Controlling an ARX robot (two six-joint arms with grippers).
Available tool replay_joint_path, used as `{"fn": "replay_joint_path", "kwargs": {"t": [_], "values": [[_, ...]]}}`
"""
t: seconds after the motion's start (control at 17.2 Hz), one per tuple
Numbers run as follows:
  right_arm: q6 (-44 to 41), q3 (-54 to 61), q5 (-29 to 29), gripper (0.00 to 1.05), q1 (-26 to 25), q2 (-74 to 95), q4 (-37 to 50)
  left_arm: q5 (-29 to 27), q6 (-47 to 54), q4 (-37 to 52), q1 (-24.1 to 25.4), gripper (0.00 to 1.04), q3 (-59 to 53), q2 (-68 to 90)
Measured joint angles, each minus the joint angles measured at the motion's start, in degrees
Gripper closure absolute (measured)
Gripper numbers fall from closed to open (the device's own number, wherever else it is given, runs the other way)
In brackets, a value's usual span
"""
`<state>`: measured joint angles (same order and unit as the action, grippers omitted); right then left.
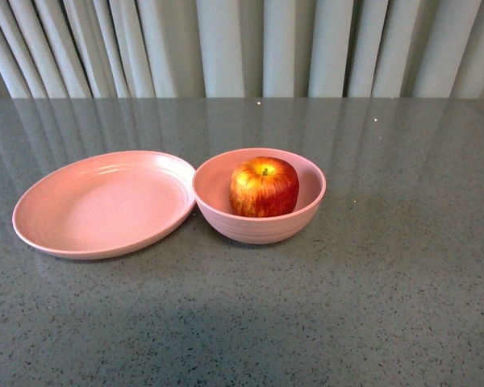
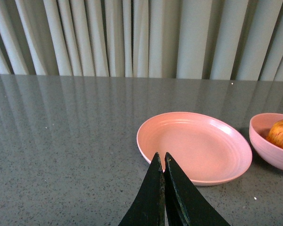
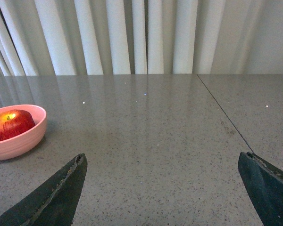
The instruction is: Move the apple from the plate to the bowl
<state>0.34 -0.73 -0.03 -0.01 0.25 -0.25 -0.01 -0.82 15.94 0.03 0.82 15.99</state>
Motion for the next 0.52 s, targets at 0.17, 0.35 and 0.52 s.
{"fn": "replay_joint_path", "kwargs": {"t": [0.17,0.35,0.52], "values": [[0.0,0.0,0.0,0.07,0.0,0.0,0.0,0.0,0.0,-3.0,0.0,1.04,0.0,-3.1],[0.0,0.0,0.0,0.07,0.0,0.0,0.0,0.0,0.0,-6.0,0.0,1.04,0.0,-6.2],[0.0,0.0,0.0,0.07,0.0,0.0,0.0,0.1,0.0,-14.9,0.0,1.04,0.1,-15.5]]}}
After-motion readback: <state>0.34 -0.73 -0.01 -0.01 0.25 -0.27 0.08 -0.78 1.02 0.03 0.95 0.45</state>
